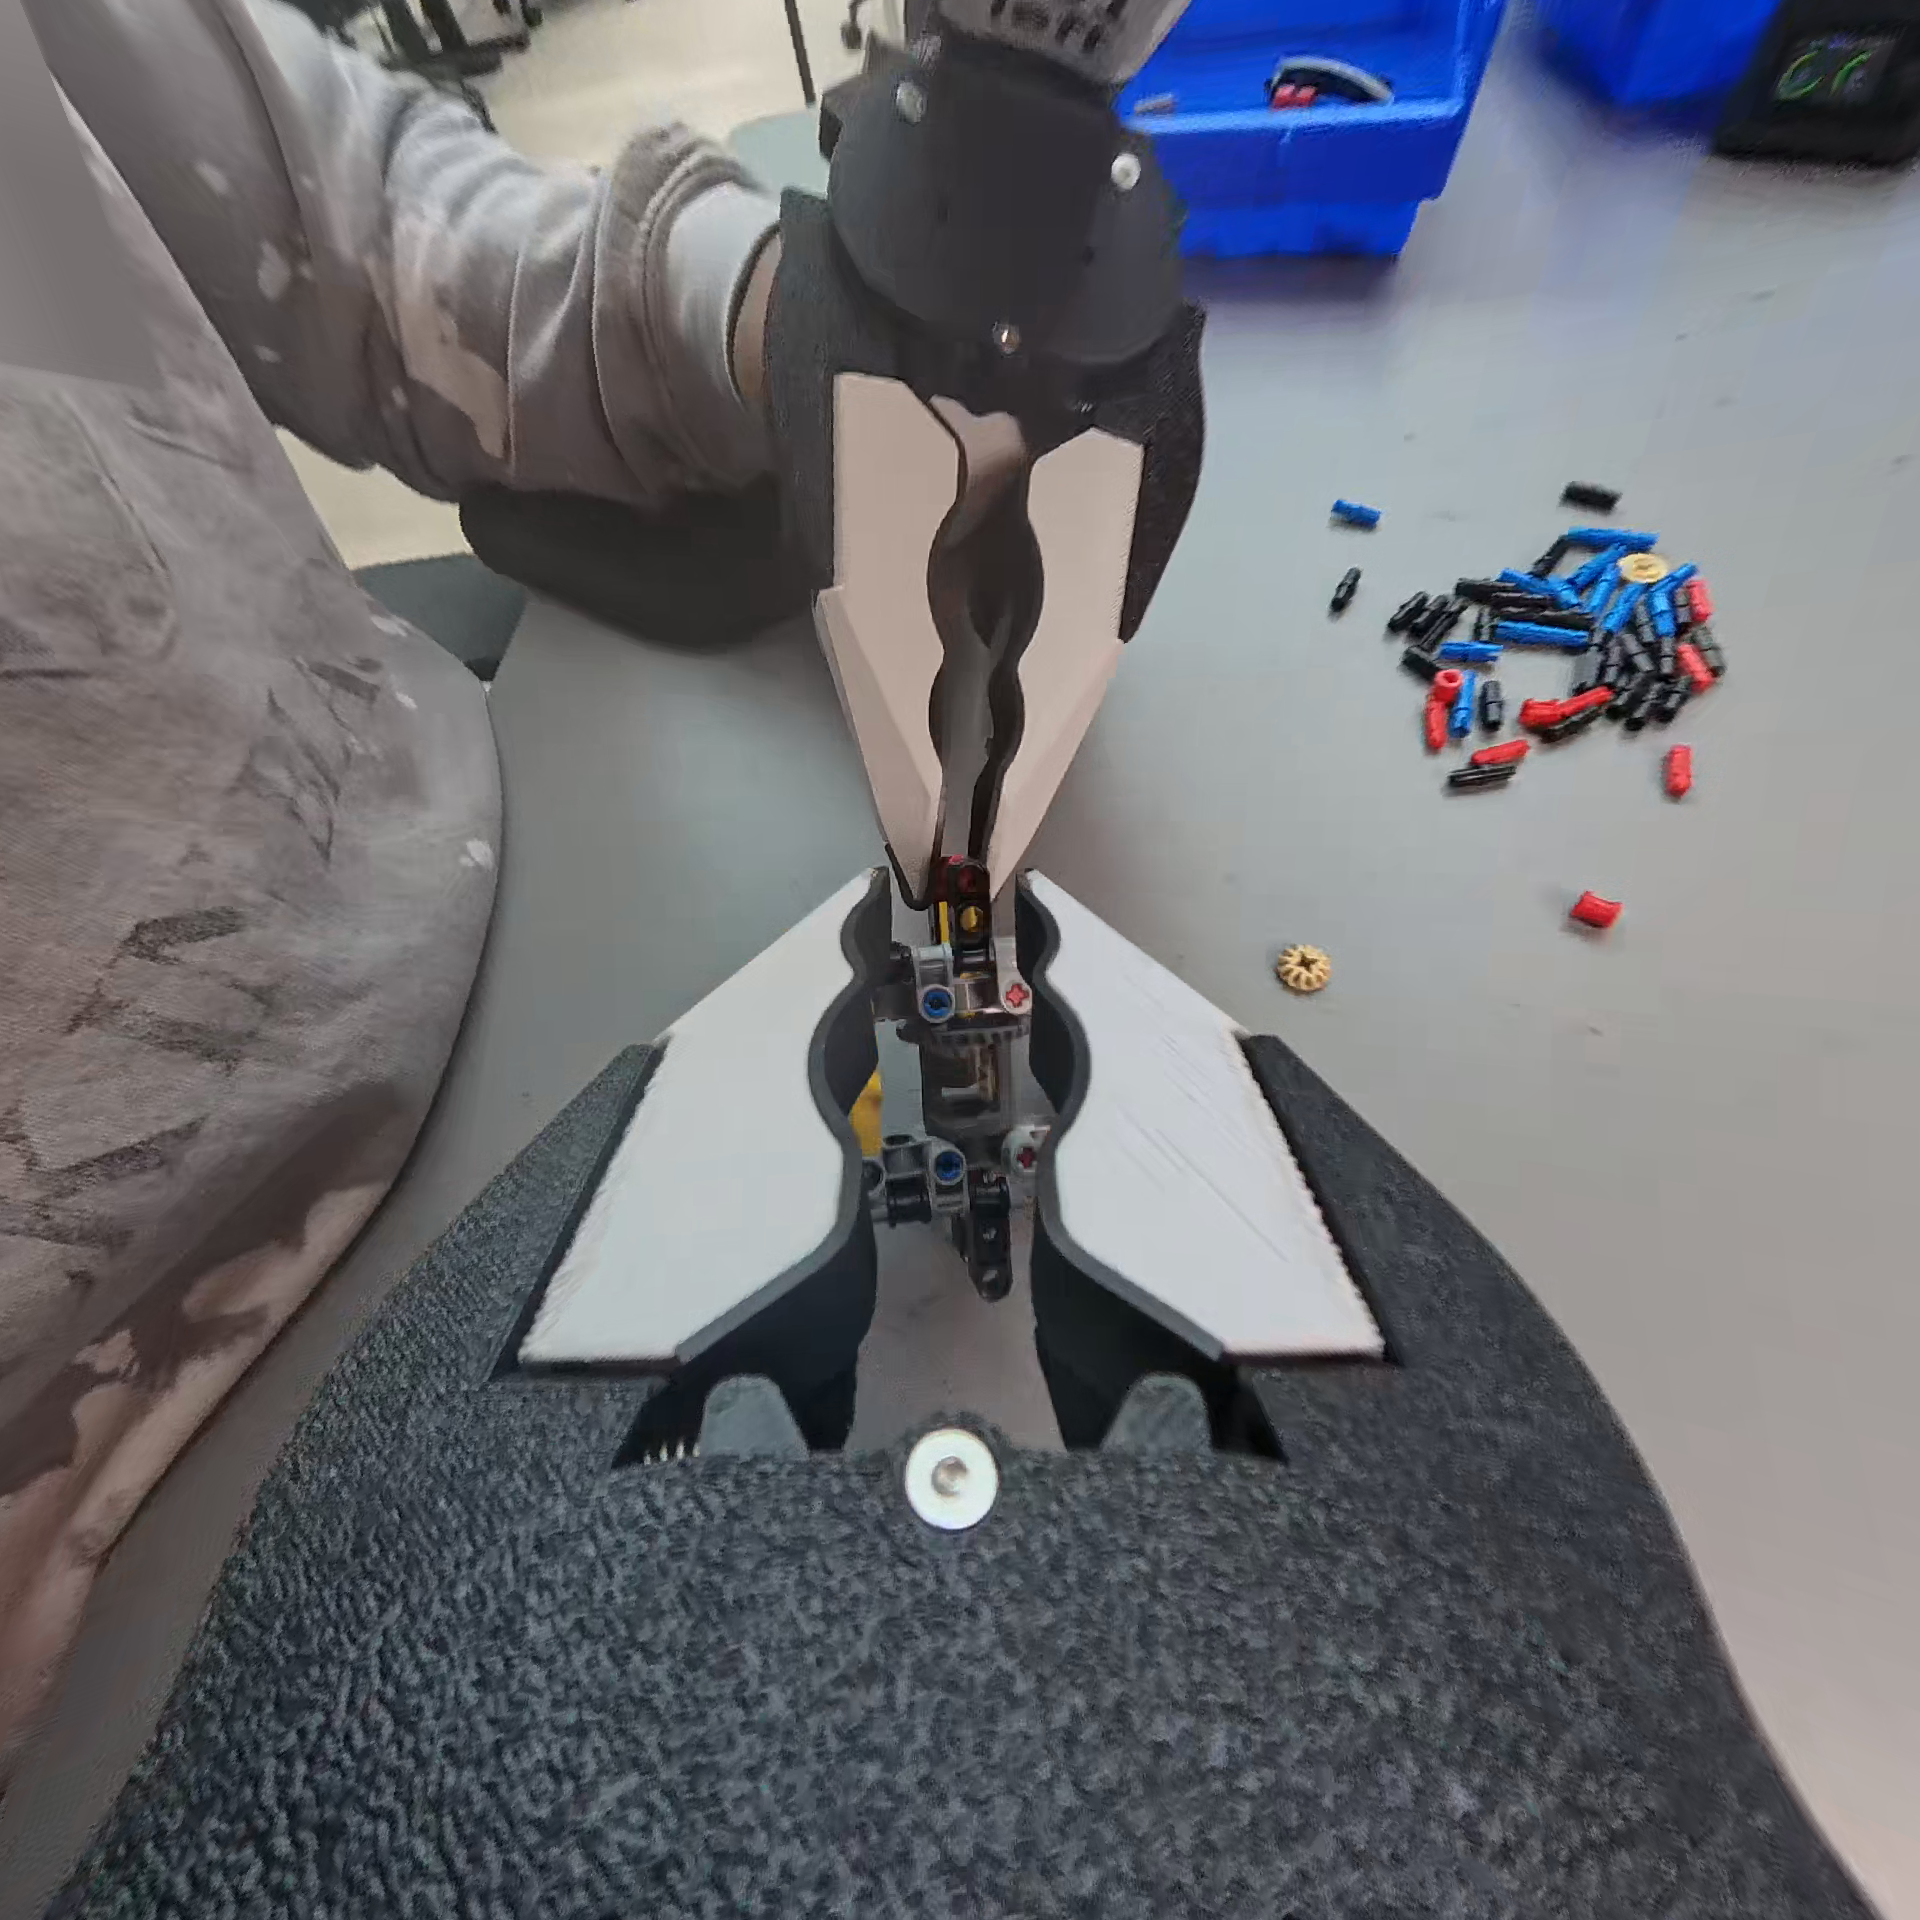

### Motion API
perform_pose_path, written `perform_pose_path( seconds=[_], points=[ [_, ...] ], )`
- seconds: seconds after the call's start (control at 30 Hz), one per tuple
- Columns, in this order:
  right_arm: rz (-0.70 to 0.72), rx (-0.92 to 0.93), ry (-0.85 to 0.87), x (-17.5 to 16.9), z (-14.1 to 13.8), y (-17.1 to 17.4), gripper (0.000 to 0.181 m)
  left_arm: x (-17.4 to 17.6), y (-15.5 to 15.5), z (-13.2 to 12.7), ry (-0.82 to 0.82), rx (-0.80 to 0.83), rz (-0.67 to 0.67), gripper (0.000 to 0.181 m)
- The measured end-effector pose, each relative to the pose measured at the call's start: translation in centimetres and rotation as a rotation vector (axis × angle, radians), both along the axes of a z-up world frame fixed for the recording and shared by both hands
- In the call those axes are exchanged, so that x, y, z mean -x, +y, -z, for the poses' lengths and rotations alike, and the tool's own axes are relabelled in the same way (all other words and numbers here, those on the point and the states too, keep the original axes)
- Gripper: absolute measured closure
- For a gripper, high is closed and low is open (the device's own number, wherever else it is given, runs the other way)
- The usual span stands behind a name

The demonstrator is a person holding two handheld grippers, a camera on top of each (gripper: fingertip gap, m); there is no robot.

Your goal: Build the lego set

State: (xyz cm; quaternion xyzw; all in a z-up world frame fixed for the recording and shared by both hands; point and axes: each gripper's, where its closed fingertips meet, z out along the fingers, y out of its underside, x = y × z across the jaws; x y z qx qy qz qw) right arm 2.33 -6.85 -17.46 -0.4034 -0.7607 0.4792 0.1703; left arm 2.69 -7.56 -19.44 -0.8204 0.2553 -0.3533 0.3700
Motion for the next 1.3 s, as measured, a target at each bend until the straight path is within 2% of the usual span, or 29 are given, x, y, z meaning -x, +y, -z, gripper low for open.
perform_pose_path(
  seconds=[0.1, 0.13, 0.4, 0.63, 0.7, 0.83, 0.9, 0.97, 1.03, 1.1, 1.17, 1.3],
  points=[
    [-0.056, -0.014, -0.032, 0.0, 1.5, -1.3, 0.166, -0.7, -0.4, 0.4, 0.057, -0.021, 0.038, 0.174],
    [-0.071, -0.01, -0.025, -0.2, 1.5, -1.3, 0.175, -0.6, -0.4, 0.4, 0.071, -0.031, 0.033, 0.174],
    [-0.073, 0.258, 0.072, -0.5, -1.6, -0.5, 0.175, -0.6, -0.2, -3.7, -0.174, -0.138, -0.004, 0.176],
    [-0.088, 0.403, 0.103, -0.7, -3.1, -0.9, 0.174, -0.9, -0.3, -5.9, -0.319, -0.23, 0.013, 0.176],
    [-0.043, 0.29, 0.103, -0.3, -2.4, -0.7, 0.175, -0.5, 0.1, -5.8, -0.351, -0.199, -0.017, 0.177],
    [-0.028, 0.112, 0.087, 0.0, -1.0, -1.4, 0.175, -0.8, 0.4, -5.5, -0.313, -0.198, -0.021, 0.18],
    [-0.07, 0.062, 0.05, 0.3, 0.6, -3.4, 0.175, -1.9, 0.1, -8.1, -0.443, -0.235, 0.021, 0.181],
    [-0.071, 0.056, 0.086, 0.7, 0.1, -4.2, 0.175, -2.5, 0.1, -7.1, -0.252, -0.313, 0.051, 0.181],
    [-0.033, 0.068, 0.09, 0.7, -0.5, -2.7, 0.175, -0.7, 0.0, -8.2, -0.279, -0.339, 0.014, 0.181],
    [-0.013, 0.083, 0.086, 0.6, -0.5, -2.0, 0.175, 2.0, 0.5, -8.3, -0.303, -0.299, -0.078, 0.181],
    [0.001, 0.125, 0.096, 0.7, -0.9, -2.0, 0.175, 3.5, 0.7, -7.1, -0.211, -0.281, -0.127, 0.156],
    [0.055, 0.171, 0.124, 1.1, -1.7, -0.8, 0.175, 2.3, -0.5, -4.7, -0.101, -0.222, -0.034, 0.157]
  ],
)
